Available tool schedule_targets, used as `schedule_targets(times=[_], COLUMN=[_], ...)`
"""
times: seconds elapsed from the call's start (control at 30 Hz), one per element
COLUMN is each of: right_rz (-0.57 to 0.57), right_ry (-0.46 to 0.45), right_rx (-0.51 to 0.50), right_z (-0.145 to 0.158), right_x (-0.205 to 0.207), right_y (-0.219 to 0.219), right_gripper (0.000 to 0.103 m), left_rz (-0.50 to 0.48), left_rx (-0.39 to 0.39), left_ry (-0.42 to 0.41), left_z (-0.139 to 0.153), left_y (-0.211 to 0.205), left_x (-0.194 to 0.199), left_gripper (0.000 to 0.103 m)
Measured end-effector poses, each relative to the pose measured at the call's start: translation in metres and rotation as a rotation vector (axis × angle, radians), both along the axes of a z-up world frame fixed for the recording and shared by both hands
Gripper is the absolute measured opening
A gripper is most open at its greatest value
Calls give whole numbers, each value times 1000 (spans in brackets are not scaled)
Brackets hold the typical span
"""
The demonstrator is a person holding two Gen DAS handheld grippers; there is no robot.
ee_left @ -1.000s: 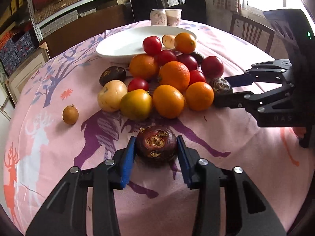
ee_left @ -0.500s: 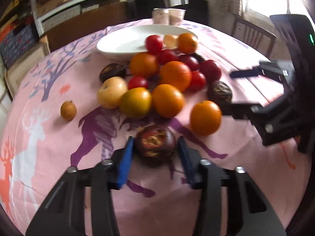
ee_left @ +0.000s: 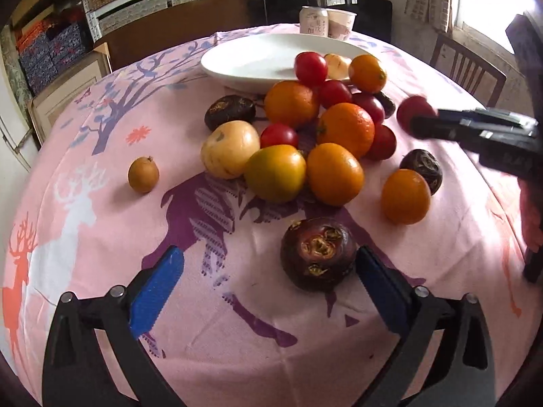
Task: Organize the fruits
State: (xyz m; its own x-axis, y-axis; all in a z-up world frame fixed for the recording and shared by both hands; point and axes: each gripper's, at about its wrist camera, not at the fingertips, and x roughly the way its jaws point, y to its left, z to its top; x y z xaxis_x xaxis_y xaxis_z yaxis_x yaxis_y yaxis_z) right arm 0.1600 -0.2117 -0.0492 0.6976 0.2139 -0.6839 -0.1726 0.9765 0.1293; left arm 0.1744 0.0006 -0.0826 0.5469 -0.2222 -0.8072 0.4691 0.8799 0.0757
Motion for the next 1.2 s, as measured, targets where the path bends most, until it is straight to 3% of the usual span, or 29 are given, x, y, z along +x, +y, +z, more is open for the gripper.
schedule_targets(times=[0.13,0.27,0.47,0.6,0.7,0.73,0.77,0.87,0.93,0.97,1.03,1.13,1.2], right_rz=[-32,-58,-43,-17,-4,-2,-2,-7,-17,-25,-44,-60,-60], right_ry=[-111,-133,-77,-74,-81,-80,-78,-72,-77,-80,-82,-78,-73], right_rx=[31,76,87,58,52,49,45,46,53,57,68,79,81], right_z=[25,33,23,20,20,20,20,19,20,20,20,19,18], right_x=[-23,-27,-22,-23,-26,-25,-25,-26,-27,-28,-29,-28,-28], right_y=[-13,-23,-22,-15,-12,-11,-11,-11,-15,-17,-22,-27,-27], right_gripper=[38,38,38,38,38,38,38,38,38,38,38,38,38], left_rz=[-7,23,36,56,72,63,32,35,55,57,50,44,31], left_rx=[17,11,-64,-5,-107,-151,-200,-184,-166,-208,-266,-203,-219], left_ry=[-111,-209,-102,7,35,42,60,51,43,46,13,-91,-81], left_z=[14,28,25,2,5,6,7,7,10,15,28,40,41], left_y=[0,0,-7,-17,-9,-7,-7,-9,-5,1,9,6,6], left_x=[-13,-18,0,20,26,26,26,23,18,18,15,6,5], left_gripper=[99,99,99,99,97,92,73,66,38,22,22,22,23])
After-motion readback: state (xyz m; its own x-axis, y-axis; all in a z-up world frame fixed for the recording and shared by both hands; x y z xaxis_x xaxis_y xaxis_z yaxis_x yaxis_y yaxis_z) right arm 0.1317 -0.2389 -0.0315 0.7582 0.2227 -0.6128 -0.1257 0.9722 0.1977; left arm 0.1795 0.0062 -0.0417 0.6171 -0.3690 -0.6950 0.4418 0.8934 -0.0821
